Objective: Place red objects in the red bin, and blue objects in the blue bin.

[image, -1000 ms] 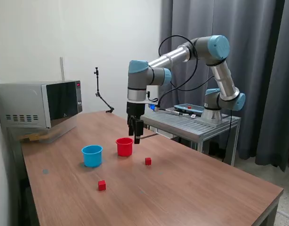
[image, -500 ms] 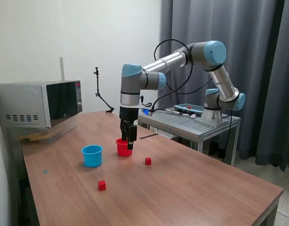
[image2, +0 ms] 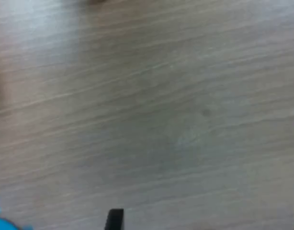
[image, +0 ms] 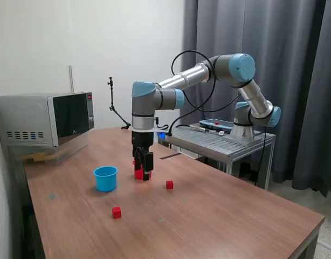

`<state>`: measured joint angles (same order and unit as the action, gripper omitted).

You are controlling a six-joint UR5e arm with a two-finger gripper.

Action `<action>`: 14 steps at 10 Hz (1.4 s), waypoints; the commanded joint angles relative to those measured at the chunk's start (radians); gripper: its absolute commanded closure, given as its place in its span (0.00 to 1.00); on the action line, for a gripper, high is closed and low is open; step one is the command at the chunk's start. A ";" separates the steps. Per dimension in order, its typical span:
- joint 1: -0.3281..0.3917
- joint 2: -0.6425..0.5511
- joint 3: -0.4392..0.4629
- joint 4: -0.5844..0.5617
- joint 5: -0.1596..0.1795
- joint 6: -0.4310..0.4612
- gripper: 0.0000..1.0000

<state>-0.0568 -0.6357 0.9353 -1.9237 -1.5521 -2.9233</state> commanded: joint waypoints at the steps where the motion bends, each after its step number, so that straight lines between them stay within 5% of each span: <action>1: 0.002 0.045 -0.050 0.043 0.003 -0.055 0.00; 6: 0.031 0.117 -0.127 0.109 0.003 -0.120 0.00; 14: 0.011 0.122 -0.138 -0.026 -0.002 -0.191 0.00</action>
<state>-0.0431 -0.5145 0.8002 -1.9276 -1.5536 -3.1018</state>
